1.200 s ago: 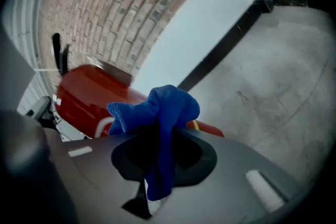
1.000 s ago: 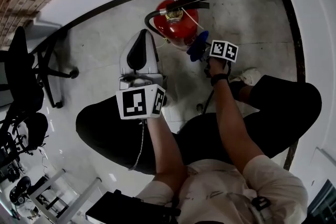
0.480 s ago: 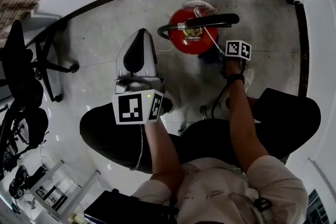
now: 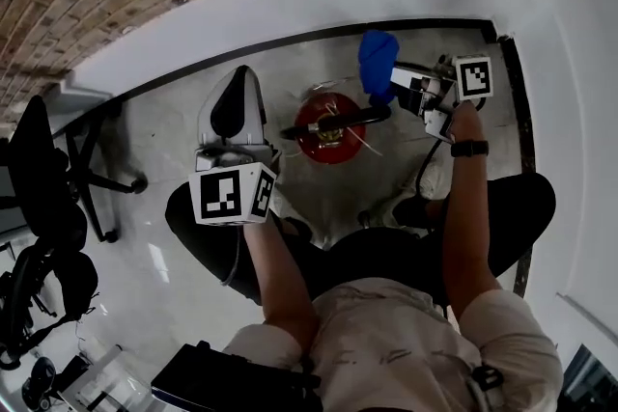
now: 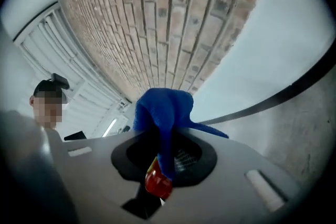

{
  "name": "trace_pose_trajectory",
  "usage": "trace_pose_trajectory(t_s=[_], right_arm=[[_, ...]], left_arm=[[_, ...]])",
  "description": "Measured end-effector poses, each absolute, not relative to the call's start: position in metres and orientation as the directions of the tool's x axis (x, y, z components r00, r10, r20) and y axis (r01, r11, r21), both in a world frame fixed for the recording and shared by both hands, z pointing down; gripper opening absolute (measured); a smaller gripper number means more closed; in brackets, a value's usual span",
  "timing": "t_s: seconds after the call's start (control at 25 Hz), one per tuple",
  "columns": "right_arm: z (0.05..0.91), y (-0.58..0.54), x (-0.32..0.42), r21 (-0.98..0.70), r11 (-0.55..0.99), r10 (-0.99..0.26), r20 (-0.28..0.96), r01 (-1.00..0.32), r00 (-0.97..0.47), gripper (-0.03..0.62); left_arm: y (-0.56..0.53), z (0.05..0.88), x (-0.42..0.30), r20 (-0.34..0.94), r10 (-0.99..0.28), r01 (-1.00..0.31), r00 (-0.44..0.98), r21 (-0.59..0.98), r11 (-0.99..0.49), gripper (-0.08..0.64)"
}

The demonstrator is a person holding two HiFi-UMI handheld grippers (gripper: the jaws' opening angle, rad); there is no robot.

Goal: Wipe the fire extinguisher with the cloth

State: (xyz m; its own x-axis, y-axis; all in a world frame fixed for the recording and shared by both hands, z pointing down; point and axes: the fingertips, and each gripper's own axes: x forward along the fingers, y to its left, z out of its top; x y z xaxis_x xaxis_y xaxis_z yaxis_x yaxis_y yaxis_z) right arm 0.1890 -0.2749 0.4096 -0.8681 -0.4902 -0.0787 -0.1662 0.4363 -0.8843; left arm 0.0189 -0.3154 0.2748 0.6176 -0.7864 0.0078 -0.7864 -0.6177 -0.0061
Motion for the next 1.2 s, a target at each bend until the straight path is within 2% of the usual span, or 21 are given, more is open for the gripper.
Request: trace_pose_trajectory(t_s=[0.16, 0.28, 0.36, 0.48, 0.72, 0.92, 1.04, 1.2], right_arm=[[0.432, -0.267, 0.140, -0.914, 0.395, -0.300, -0.031, -0.095, -0.954, 0.061], [0.453, -0.263, 0.140, -0.939, 0.344, -0.307, -0.083, -0.029, -0.948, 0.061], [0.491, -0.261, 0.143, -0.951, 0.295, -0.307, -0.001, -0.094, -0.952, 0.061], [0.569, -0.260, 0.144, -0.966, 0.146, -0.321, 0.156, -0.212, -0.934, 0.061], [0.710, -0.263, 0.142, -0.927, -0.052, -0.359, 0.365, -0.372, -0.859, 0.061], [0.813, -0.244, 0.153, -0.802, -0.213, -0.321, 0.596, -0.557, -0.735, 0.060], [0.841, -0.236, 0.161, -0.754, -0.240, -0.294, 0.657, -0.612, -0.694, 0.060], [0.832, -0.246, 0.163, -0.696, -0.163, -0.179, 0.718, -0.699, -0.673, 0.061]], left_arm=[[-0.328, 0.270, 0.025, 0.016, -0.785, -0.785, 0.619, -0.010, -0.619, 0.000], [-0.335, 0.275, 0.023, 0.035, -0.788, -0.788, 0.614, -0.016, -0.615, 0.000], [-0.340, 0.282, 0.016, 0.050, -0.799, -0.799, 0.600, -0.017, -0.601, 0.000], [-0.346, 0.297, 0.010, 0.073, -0.806, -0.807, 0.587, -0.022, -0.590, 0.000], [-0.345, 0.319, 0.010, 0.125, -0.801, -0.806, 0.586, -0.018, -0.592, 0.000], [-0.340, 0.335, 0.011, 0.153, -0.797, -0.805, 0.585, -0.014, -0.593, 0.000], [-0.337, 0.344, 0.012, 0.147, -0.784, -0.791, 0.603, -0.014, -0.611, 0.000], [-0.340, 0.340, 0.009, 0.135, -0.780, -0.786, 0.611, -0.014, -0.618, 0.000]])
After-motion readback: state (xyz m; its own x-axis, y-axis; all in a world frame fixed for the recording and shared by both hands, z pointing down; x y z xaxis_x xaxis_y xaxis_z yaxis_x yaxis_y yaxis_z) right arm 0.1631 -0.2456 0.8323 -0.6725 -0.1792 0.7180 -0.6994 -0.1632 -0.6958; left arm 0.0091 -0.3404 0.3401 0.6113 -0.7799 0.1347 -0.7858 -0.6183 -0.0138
